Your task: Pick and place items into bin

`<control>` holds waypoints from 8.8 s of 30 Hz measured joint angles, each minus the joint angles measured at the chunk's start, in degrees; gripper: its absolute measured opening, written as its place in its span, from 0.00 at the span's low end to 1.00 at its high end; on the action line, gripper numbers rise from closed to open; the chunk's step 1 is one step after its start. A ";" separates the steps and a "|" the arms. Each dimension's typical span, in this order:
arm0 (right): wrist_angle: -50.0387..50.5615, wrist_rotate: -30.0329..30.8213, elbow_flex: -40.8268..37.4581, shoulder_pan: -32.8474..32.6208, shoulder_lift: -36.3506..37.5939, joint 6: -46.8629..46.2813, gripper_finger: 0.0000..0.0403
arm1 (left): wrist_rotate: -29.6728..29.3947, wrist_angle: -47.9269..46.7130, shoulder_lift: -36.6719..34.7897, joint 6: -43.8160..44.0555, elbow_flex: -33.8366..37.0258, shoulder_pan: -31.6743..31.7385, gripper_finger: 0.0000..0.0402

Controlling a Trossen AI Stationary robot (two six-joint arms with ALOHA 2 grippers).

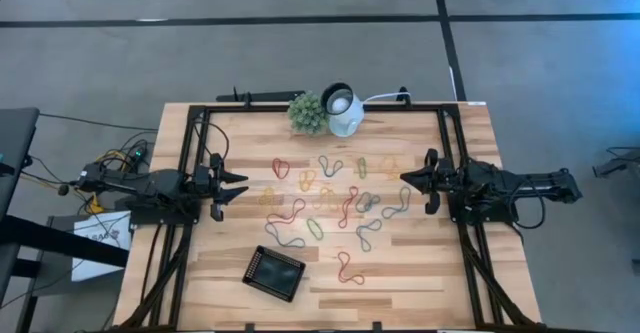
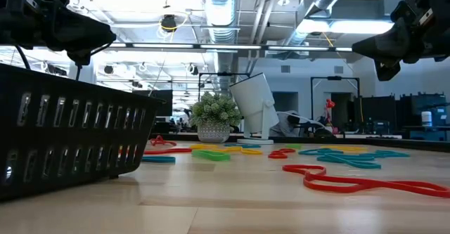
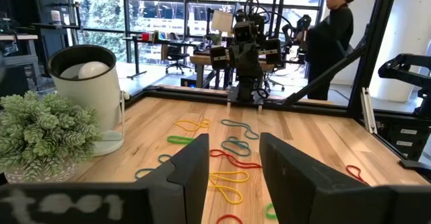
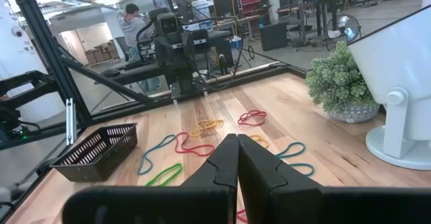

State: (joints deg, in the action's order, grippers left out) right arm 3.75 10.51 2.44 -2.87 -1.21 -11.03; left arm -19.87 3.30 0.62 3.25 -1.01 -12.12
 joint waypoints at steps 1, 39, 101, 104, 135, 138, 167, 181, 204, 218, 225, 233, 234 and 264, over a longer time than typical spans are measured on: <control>0.00 0.02 0.00 0.00 0.00 0.00 0.00 | 0.00 0.01 -0.01 0.01 0.00 -0.01 0.30; -1.02 0.50 -0.15 0.00 -0.01 0.37 0.00 | 0.13 0.74 0.00 15.36 0.01 -0.02 0.30; 5.13 7.62 13.49 14.64 -44.00 -3.74 0.24 | -15.11 15.29 0.35 17.06 0.02 0.00 0.30; 8.02 7.34 15.06 14.82 -44.31 -6.11 0.24 | -14.95 14.78 0.35 15.29 0.01 0.00 0.30; 9.85 8.50 14.86 9.09 -59.04 -16.40 0.24 | -24.96 12.36 37.57 16.56 -16.58 0.19 0.30; 11.19 9.66 14.84 8.88 -60.05 -17.86 0.24 | -24.35 14.80 40.11 16.58 -16.62 0.74 0.30; 3.56 11.27 10.82 9.14 -59.80 -17.44 0.24 | -20.19 18.77 41.46 16.92 -16.62 5.90 0.30; 2.74 12.36 10.84 9.77 -59.80 -14.83 0.24 | -19.42 18.64 41.46 16.92 -16.62 6.47 0.30; -11.30 -0.71 28.91 20.97 -58.28 1.83 0.24 | -19.48 15.38 41.46 17.29 -16.58 6.49 0.30; -28.62 7.51 18.49 20.25 -64.04 -2.28 0.24 | -21.29 19.13 41.48 17.44 -16.57 6.50 0.30; -29.61 2.68 19.65 22.39 -66.67 -2.54 0.24 | -21.33 20.32 41.51 17.11 -16.58 7.64 0.30; -27.52 -5.72 31.02 25.39 -81.73 -1.19 0.24 | -20.80 20.37 41.81 16.79 -16.55 10.25 0.30; -27.99 -6.54 32.46 25.35 -82.80 -0.93 0.24 | -20.15 20.35 41.91 16.79 -16.57 10.34 0.30; 4.39 1.43 27.61 17.18 -80.87 0.09 0.24 | -15.88 17.76 51.17 24.90 -16.58 10.55 0.30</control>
State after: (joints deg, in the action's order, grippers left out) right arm 8.13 11.94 30.04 14.30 -82.08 -10.94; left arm -35.75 21.06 51.79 28.15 -17.58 -1.57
